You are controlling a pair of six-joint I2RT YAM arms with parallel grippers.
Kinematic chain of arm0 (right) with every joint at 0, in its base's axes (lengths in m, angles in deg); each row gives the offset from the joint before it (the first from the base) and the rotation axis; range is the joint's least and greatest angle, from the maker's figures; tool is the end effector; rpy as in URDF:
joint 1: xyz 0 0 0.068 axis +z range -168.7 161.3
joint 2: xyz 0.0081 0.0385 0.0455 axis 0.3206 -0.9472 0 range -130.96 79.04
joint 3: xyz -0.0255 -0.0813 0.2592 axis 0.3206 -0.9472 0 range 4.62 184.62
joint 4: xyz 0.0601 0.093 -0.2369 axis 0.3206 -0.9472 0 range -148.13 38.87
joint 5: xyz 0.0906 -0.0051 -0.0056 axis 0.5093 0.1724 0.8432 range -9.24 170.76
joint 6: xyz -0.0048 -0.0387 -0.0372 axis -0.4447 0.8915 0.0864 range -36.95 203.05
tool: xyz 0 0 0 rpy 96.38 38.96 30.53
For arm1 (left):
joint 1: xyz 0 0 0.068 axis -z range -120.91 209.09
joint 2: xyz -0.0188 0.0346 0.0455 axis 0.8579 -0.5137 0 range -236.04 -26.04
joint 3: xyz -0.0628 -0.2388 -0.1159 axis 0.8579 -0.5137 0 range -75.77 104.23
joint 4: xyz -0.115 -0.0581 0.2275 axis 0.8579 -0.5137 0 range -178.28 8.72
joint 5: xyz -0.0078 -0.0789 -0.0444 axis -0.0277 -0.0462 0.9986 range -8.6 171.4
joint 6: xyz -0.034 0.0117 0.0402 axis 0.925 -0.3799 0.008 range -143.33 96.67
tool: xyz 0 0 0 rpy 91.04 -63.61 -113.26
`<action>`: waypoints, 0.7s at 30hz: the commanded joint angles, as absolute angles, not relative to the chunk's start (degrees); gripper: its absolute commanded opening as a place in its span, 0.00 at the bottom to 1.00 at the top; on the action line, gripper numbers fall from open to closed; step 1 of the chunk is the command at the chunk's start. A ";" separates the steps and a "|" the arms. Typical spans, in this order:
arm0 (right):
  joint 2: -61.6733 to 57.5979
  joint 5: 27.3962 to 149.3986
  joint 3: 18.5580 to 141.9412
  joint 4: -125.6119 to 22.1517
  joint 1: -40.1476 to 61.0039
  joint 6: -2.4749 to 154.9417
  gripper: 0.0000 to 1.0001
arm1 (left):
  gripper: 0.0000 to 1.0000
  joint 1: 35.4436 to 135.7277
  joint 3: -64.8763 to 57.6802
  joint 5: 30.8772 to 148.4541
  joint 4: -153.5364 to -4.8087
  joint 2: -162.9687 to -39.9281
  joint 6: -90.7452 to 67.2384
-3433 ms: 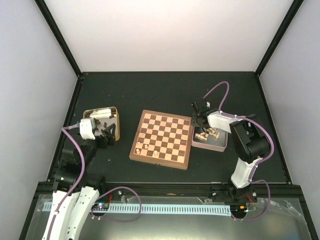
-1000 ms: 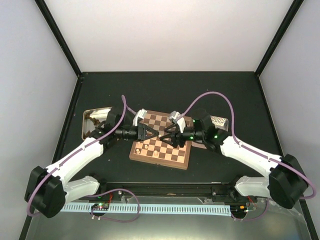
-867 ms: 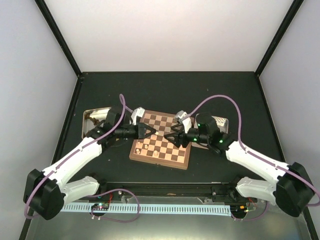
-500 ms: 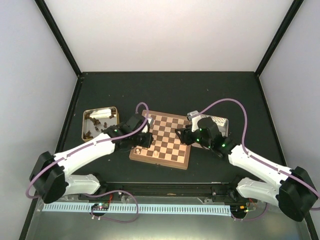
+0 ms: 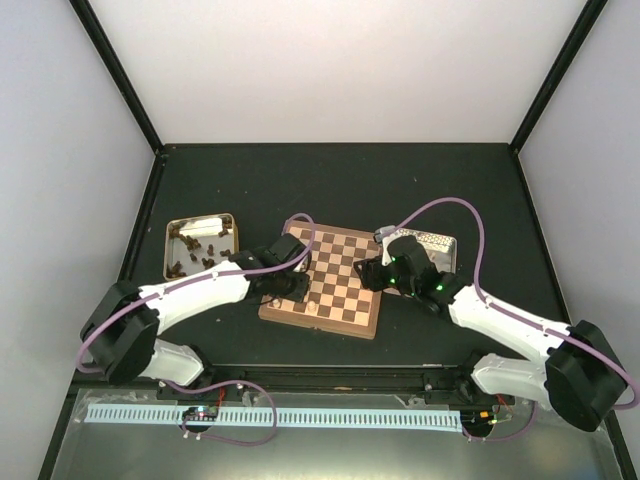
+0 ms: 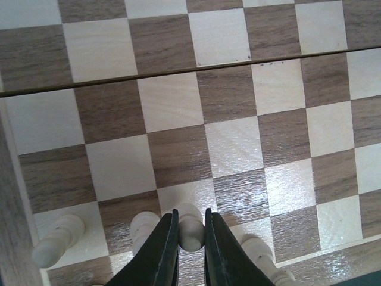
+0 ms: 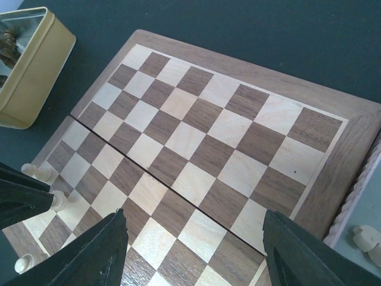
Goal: Set up the chess pieces on the board
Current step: Place the chess piece on the chessboard.
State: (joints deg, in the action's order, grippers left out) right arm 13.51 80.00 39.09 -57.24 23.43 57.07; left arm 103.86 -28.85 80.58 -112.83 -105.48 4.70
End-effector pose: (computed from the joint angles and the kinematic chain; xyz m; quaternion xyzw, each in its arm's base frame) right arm 0.1775 0.1599 0.2127 -0.1229 0.8871 0.2442 0.3719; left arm 0.1838 -0.1815 0.1934 0.1403 0.9643 -0.1275 0.1847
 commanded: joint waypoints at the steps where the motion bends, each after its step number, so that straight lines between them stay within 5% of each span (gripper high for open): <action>1: 13.19 78.12 40.21 -57.49 23.45 56.46 0.63 | 0.01 104.35 -28.21 82.72 -110.09 -106.56 3.74; 21: 11.94 77.51 40.65 -58.06 23.54 56.55 0.63 | 0.08 105.36 -28.59 81.03 -111.20 -109.81 3.04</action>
